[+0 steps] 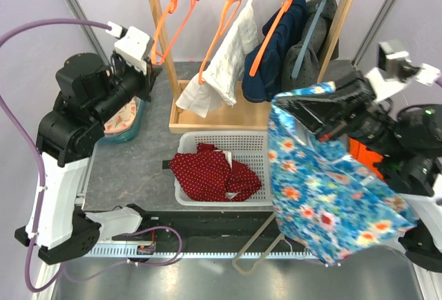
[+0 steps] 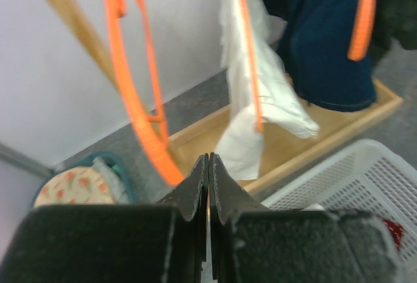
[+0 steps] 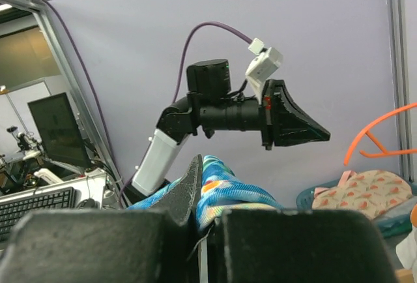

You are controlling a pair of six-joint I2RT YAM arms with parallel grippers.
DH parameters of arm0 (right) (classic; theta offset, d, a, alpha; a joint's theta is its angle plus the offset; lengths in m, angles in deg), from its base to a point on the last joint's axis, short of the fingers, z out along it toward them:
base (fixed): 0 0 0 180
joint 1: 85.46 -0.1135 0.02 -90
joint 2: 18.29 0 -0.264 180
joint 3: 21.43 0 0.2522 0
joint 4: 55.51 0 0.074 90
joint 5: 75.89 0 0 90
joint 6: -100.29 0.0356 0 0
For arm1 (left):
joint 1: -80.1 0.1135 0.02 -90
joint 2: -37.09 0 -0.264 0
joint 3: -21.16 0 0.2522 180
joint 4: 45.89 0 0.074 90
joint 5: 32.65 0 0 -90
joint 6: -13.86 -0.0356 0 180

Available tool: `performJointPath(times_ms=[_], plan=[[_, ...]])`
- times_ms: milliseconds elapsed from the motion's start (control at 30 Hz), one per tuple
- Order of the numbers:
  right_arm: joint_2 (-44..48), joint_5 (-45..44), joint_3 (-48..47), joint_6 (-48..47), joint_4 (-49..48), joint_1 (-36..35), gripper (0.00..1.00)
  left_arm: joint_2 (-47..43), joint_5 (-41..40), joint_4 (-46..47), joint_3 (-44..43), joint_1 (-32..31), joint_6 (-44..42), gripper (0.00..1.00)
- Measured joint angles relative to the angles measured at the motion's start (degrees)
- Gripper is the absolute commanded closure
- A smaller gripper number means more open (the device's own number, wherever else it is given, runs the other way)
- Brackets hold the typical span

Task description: Remove the skirt from the hanger

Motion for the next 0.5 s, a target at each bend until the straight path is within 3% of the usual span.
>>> performJointPath(times_ms=[233,500], plan=[[-8.92,-0.24,-5.27,-0.83,2.91,0.0,1.0,-4.7,9.18,-2.21,10.6,0.0,0.0,0.98],[-10.84,-1.6,-1.51,-2.25,4.5,0.0,1.0,-5.6,11.26,-2.71,11.8,0.0,-0.02,0.98]])
